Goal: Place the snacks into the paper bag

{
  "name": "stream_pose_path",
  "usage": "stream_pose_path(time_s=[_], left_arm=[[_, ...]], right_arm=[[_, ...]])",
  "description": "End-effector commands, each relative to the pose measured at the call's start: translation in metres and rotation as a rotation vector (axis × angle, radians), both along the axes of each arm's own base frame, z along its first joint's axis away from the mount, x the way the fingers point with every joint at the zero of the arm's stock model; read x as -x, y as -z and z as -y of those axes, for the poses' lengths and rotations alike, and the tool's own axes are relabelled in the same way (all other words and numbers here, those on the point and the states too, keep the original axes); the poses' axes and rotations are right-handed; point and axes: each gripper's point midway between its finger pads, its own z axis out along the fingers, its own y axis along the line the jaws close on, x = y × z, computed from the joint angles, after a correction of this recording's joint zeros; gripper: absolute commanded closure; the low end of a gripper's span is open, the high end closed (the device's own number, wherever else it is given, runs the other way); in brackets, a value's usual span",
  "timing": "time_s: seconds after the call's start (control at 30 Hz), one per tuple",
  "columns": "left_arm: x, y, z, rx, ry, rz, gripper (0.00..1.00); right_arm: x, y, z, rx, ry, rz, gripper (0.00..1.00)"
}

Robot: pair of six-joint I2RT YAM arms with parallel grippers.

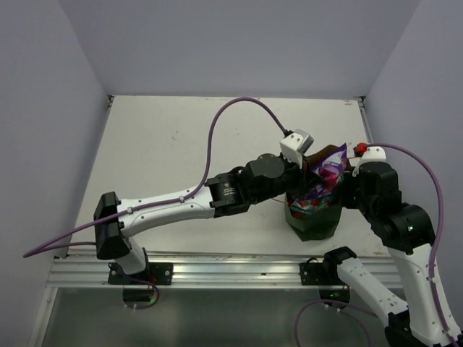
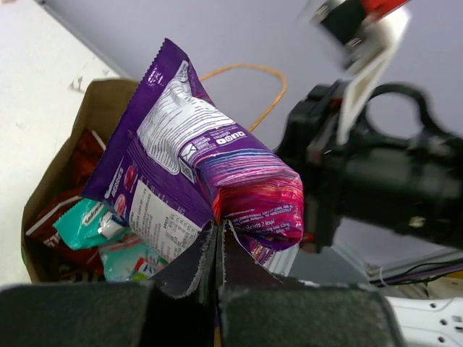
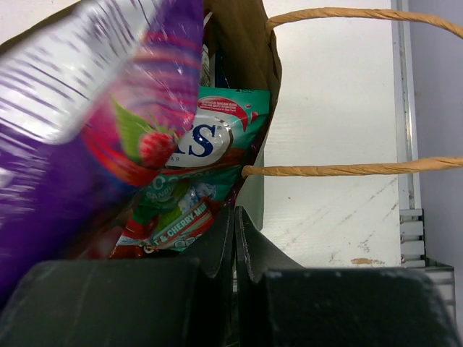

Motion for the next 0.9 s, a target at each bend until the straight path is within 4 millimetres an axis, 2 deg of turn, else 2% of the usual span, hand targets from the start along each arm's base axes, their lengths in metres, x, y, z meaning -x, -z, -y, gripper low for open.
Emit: stream_pose_path(time_s=[0.0,0.03,0.13,0.23,0.27,0.3,0.33,0.37,0.4,0.47,0.5,0.53,0.57,0.6,0.63,0.7,0.77,0.8,0.83,0.87], left_arm=[[0.003,0.004,-0.001,0.033,0.017,-0.044,1.0],[0.003,0.022,0.001,0.001,0.013,-0.063,1.0],[0.005,0.057,0.006,-0.058,0.026,-0.1,1.0],[0.007,0.077,0.015,-0.1,0.055,-0.107,1.0],[0.007,0.078,0.018,-0.105,0.065,-0.096,0.93],[0.007,0.082,0.02,-0.13,0.071,-0.1,0.63],[0.007,0.078,0.022,-0.128,0.077,-0.095,0.45],[0.009,0.076,0.023,-0.141,0.078,-0.084,0.21],[0.008,0.055,0.026,-0.114,0.068,-0.06,0.01],[0.009,0.031,0.025,-0.1,0.035,-0.015,0.0],[0.008,0.004,0.018,-0.074,0.008,0.002,0.0],[-0.003,-0.011,0.007,-0.065,-0.081,0.021,0.0],[-0.001,-0.03,-0.008,-0.063,-0.121,0.023,0.0],[-0.005,-0.038,-0.02,-0.065,-0.168,0.019,0.0],[-0.018,-0.04,-0.038,-0.081,-0.275,0.013,0.0],[-0.022,-0.036,-0.073,-0.136,-0.367,-0.018,0.0],[-0.027,-0.026,-0.094,-0.169,-0.436,-0.046,0.0],[-0.026,-0.008,-0.104,-0.222,-0.438,-0.064,0.0],[-0.024,0.005,-0.104,-0.248,-0.415,-0.094,0.0],[-0.029,0.019,-0.11,-0.273,-0.428,-0.14,0.0]], right_arm=[[0.001,-0.019,0.0,-0.023,-0.001,0.06,1.0],[0.001,-0.018,-0.001,-0.023,-0.003,0.058,1.0],[0.001,-0.017,-0.002,-0.026,-0.007,0.055,1.0],[0.002,-0.016,-0.002,-0.029,-0.009,0.055,1.0],[0.002,-0.016,-0.002,-0.028,-0.01,0.053,1.0],[0.002,-0.016,-0.002,-0.031,-0.011,0.053,1.0],[0.002,-0.016,-0.003,-0.03,-0.011,0.051,1.0],[0.002,-0.015,-0.003,-0.03,-0.013,0.051,1.0],[0.002,-0.015,-0.003,-0.031,-0.012,0.05,1.0],[0.002,-0.015,-0.003,-0.03,-0.013,0.051,1.0],[0.002,-0.015,-0.003,-0.031,-0.016,0.051,1.0],[0.002,-0.016,-0.003,-0.03,-0.013,0.052,1.0],[0.002,-0.015,-0.003,-0.031,-0.012,0.051,1.0],[0.002,-0.015,-0.003,-0.032,-0.015,0.051,1.0],[0.002,-0.016,-0.003,-0.032,-0.012,0.052,1.0],[0.002,-0.015,-0.003,-0.031,-0.015,0.051,1.0],[0.001,-0.015,-0.004,-0.031,-0.016,0.048,1.0],[0.001,-0.014,-0.004,-0.03,-0.016,0.046,1.0],[0.0,-0.014,-0.004,-0.029,-0.018,0.044,1.0],[-0.001,-0.014,-0.005,-0.032,-0.02,0.045,1.0]])
